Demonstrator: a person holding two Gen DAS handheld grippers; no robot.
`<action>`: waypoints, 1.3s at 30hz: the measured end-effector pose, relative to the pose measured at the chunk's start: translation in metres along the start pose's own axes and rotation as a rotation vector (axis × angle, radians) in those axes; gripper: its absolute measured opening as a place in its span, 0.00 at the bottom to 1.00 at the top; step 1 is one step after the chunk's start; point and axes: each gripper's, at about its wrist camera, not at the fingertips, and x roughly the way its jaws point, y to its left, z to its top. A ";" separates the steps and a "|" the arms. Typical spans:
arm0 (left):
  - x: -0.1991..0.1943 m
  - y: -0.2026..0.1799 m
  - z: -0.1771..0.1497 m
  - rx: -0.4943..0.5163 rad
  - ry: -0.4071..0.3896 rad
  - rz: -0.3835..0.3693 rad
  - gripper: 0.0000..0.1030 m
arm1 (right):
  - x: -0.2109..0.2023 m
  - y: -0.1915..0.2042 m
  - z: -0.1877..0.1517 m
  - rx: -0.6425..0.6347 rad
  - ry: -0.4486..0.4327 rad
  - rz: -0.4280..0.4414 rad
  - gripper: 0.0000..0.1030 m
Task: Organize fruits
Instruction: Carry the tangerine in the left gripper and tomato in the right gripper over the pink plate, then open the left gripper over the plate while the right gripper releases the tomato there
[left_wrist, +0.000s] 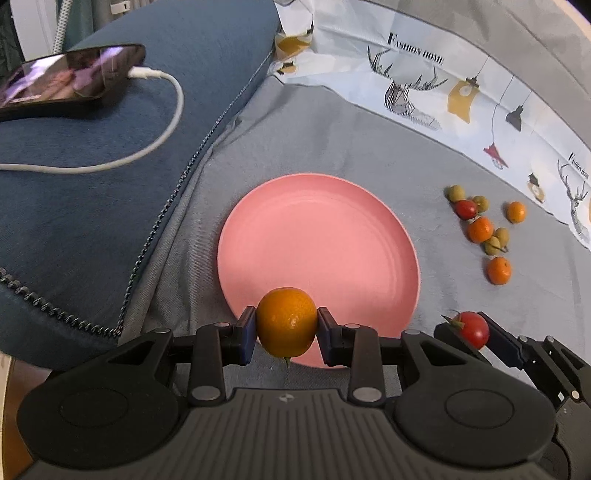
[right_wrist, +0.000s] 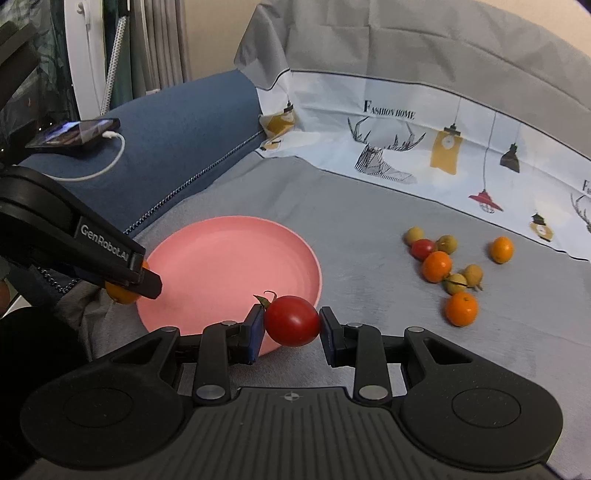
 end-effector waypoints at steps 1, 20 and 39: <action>0.004 0.000 0.001 0.002 0.006 0.002 0.37 | 0.005 0.001 0.001 -0.004 0.004 0.003 0.32; 0.065 -0.007 0.028 0.068 0.043 0.061 0.58 | 0.069 0.007 0.016 -0.013 0.084 0.049 0.32; -0.054 -0.010 -0.041 0.144 -0.167 0.145 1.00 | -0.051 0.005 -0.008 0.042 0.021 0.061 0.96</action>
